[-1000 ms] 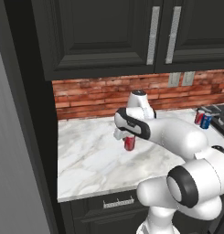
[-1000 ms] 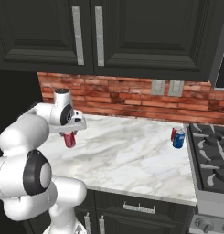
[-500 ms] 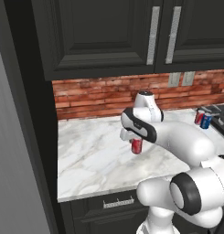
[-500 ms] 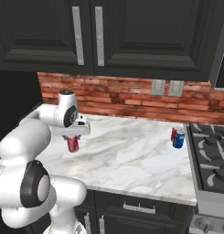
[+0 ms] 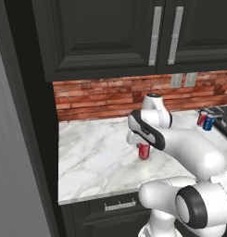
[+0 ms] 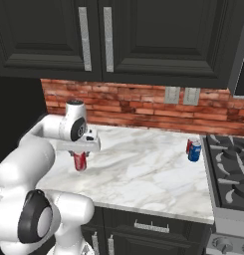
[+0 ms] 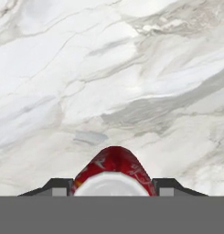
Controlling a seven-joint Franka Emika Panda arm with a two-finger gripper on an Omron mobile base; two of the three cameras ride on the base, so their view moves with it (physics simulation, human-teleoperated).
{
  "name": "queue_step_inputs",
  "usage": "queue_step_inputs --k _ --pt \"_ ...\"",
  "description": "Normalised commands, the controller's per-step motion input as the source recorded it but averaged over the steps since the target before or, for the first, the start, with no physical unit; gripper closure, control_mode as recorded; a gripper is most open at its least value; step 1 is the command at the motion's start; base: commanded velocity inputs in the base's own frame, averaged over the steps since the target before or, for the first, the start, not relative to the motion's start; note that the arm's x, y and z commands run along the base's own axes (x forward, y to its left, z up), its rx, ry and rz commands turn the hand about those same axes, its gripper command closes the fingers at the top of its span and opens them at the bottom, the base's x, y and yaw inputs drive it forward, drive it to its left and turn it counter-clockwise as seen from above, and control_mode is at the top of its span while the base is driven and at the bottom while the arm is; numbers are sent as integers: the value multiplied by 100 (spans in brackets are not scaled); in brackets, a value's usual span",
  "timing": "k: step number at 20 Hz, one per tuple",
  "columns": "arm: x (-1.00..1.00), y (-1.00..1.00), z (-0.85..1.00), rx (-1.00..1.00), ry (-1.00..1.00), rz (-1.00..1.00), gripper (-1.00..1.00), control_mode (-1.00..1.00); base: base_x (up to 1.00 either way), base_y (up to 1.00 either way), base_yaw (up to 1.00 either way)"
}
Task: Four empty soda cans are scattered around the kitchen. Gather all the cans and cluster them next to the stove for recycling.
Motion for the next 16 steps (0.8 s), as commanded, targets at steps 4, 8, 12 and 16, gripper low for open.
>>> queue_step_inputs --k 4,8,12,16 --pt "-32 0 -4 -1 0 -3 100 -100 0 0 0" --pt "0 0 0 0 0 0 100 100 -25 -27 -3" --pt "0 0 0 0 0 0 100 100 -17 -84 -1" --pt "0 0 0 0 0 0 100 100 0 -87 -4"
